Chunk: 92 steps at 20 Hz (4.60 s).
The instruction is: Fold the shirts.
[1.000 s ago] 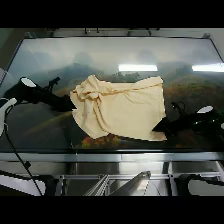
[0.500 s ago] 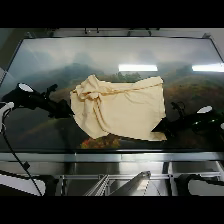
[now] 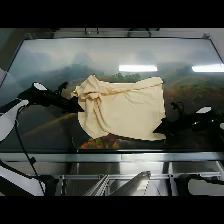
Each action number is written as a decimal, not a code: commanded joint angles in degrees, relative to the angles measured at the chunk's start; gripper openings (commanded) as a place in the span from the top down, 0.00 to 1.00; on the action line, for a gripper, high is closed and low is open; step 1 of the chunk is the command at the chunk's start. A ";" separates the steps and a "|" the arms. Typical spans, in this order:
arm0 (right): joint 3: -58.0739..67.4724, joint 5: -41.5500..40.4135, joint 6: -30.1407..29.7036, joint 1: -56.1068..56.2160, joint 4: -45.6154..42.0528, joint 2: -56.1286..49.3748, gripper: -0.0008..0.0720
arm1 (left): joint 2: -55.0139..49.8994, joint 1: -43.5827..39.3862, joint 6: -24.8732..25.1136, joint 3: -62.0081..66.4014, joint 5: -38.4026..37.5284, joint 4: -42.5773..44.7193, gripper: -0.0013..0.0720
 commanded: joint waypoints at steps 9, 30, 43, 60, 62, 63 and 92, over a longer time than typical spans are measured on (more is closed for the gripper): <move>4.17 18.03 -5.68 -16.35 18.01 14.95 0.97 | 24.33 12.61 1.22 -3.96 -11.02 -6.03 0.96; 34.05 3.52 5.51 -18.86 25.90 43.10 0.98 | 37.73 29.38 3.21 31.43 -23.69 -33.18 0.95; 17.35 -18.95 -28.04 -1.07 49.40 -7.43 0.98 | -14.78 13.55 6.56 33.55 -16.48 -14.69 0.97; 32.76 -11.32 -22.62 -5.81 24.22 -19.98 0.97 | -23.50 11.89 8.52 49.16 -8.07 -13.55 0.97; 32.79 -12.44 -22.67 -5.70 22.32 -20.06 0.97 | -22.71 11.87 8.50 46.01 -6.73 -8.55 0.97; 32.79 -13.25 -22.67 -5.70 22.34 -20.22 0.97 | -22.56 11.74 8.48 45.03 -6.69 -5.95 0.97; 6.82 3.43 -0.39 -12.48 -10.40 -5.92 0.59 | 21.79 17.38 -5.07 -6.84 -18.25 17.81 0.03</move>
